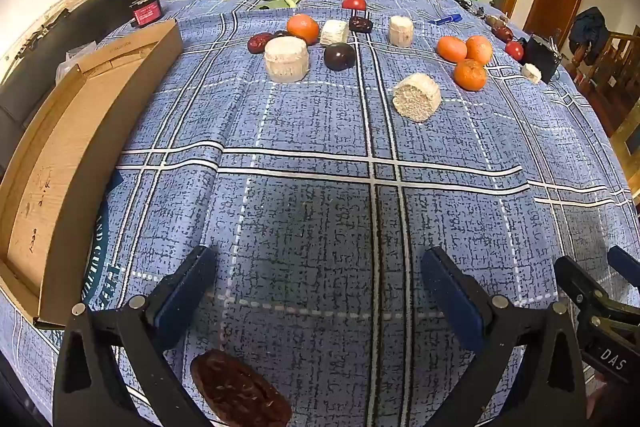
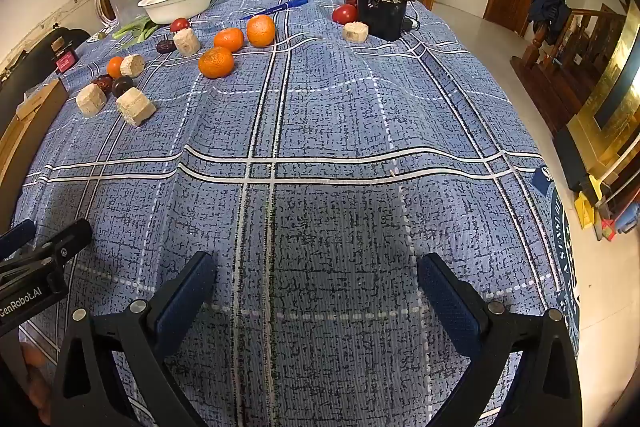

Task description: Organize fruits

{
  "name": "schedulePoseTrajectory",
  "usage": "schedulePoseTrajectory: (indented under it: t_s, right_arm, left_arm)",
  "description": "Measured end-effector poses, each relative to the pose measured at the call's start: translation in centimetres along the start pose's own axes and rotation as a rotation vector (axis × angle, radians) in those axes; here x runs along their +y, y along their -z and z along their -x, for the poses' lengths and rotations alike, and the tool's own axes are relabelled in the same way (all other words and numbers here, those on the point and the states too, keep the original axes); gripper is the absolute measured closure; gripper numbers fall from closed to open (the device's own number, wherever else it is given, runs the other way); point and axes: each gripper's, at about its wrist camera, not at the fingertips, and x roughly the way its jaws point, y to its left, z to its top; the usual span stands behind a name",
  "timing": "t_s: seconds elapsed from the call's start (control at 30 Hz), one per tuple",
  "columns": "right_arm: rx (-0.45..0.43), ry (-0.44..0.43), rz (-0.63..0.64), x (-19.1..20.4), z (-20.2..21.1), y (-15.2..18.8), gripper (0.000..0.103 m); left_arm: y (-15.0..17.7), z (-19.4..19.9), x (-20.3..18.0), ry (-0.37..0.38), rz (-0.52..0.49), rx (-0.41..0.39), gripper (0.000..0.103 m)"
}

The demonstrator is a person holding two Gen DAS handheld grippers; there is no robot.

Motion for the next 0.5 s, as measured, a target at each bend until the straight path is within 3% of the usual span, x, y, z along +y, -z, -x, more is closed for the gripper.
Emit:
schedulePoseTrajectory:
  t_s: [0.5]
  right_arm:
    - [-0.001, 0.001, 0.001, 0.01, -0.02, 0.01, 0.001]
  left_arm:
    - [-0.25, -0.31, 0.03, 0.002, -0.005, 0.002, 0.000]
